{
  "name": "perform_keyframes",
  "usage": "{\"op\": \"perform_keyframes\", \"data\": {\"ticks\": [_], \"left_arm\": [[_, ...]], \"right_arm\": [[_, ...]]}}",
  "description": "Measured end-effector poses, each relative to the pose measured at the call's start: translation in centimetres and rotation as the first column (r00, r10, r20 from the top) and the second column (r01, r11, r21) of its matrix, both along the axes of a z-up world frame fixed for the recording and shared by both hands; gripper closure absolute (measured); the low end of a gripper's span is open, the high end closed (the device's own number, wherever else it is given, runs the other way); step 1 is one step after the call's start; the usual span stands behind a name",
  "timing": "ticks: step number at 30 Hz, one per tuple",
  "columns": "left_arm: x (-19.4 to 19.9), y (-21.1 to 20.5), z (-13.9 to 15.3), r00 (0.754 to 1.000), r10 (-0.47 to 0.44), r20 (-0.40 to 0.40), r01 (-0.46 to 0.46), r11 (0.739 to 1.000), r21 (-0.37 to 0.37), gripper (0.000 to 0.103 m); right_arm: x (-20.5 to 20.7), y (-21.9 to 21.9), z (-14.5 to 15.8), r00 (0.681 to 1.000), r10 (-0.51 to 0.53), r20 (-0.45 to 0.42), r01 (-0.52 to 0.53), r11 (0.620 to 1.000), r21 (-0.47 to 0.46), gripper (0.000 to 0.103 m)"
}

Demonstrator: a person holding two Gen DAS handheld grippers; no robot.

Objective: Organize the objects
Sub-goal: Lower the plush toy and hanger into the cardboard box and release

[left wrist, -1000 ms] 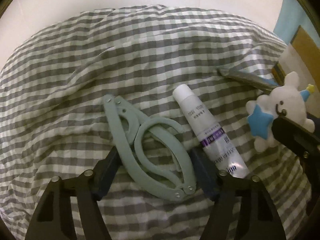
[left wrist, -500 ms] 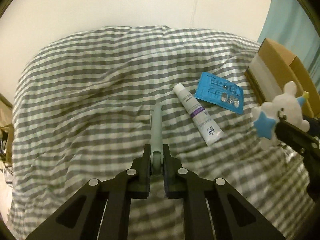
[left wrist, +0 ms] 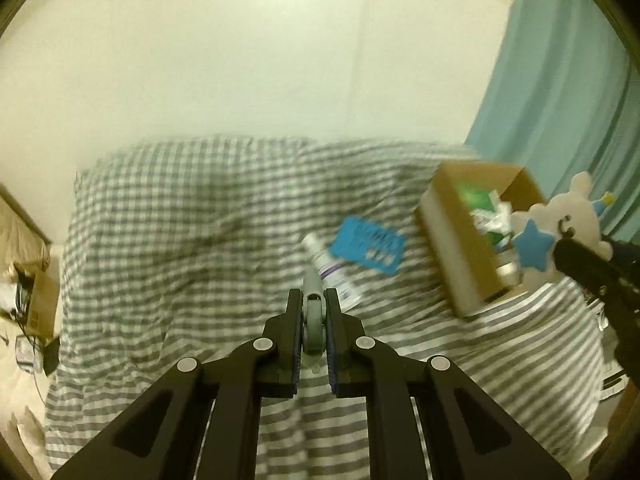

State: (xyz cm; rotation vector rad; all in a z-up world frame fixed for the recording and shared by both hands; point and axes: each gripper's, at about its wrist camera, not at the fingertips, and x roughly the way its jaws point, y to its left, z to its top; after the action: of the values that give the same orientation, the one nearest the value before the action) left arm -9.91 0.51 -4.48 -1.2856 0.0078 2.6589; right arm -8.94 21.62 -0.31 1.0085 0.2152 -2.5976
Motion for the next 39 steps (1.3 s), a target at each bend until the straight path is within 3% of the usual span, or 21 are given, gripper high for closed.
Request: {"op": "perform_keyframes", "data": {"ticks": [6,13,22,26,30,33,39], "left_arm": [[1.1,5.1,5.4,0.992,-0.091,-0.09,0.095,0.995,0.038,0.093],[0.6,12.4,8.5,0.963,-0.221,-0.156,0.226,0.974,0.018,0.093],[-3.2,19.3,6.5,0.946,-0.296,-0.134,0.297,0.955,-0.014,0.093],[-4.9,21.5,4.0,0.941,-0.322,-0.106,0.319,0.947,-0.042,0.093],[-6.3,22.4,1.2,0.945,-0.32,-0.068,0.319,0.948,-0.023,0.093],[-6.4,22.8,0.9,0.944,-0.317,-0.096,0.316,0.948,-0.017,0.093],[-6.3,23.8,1.6,0.943,-0.316,-0.104,0.319,0.948,0.012,0.093]], "right_arm": [[0.8,3.6,3.6,0.997,-0.052,-0.064,0.051,0.998,-0.027,0.064],[-1.2,9.0,5.9,0.984,-0.134,-0.12,0.133,0.991,-0.014,0.064],[-6.9,13.6,6.0,0.972,-0.19,-0.139,0.191,0.981,-0.006,0.064],[-9.5,14.6,4.0,0.973,-0.2,-0.111,0.2,0.98,-0.01,0.064],[-11.5,15.4,1.1,0.978,-0.201,-0.062,0.2,0.979,-0.022,0.064],[-12.7,15.7,-1.0,0.976,-0.214,-0.031,0.214,0.977,0.003,0.064],[-14.2,17.4,-3.5,0.965,-0.261,0.033,0.262,0.965,-0.031,0.064]]}}
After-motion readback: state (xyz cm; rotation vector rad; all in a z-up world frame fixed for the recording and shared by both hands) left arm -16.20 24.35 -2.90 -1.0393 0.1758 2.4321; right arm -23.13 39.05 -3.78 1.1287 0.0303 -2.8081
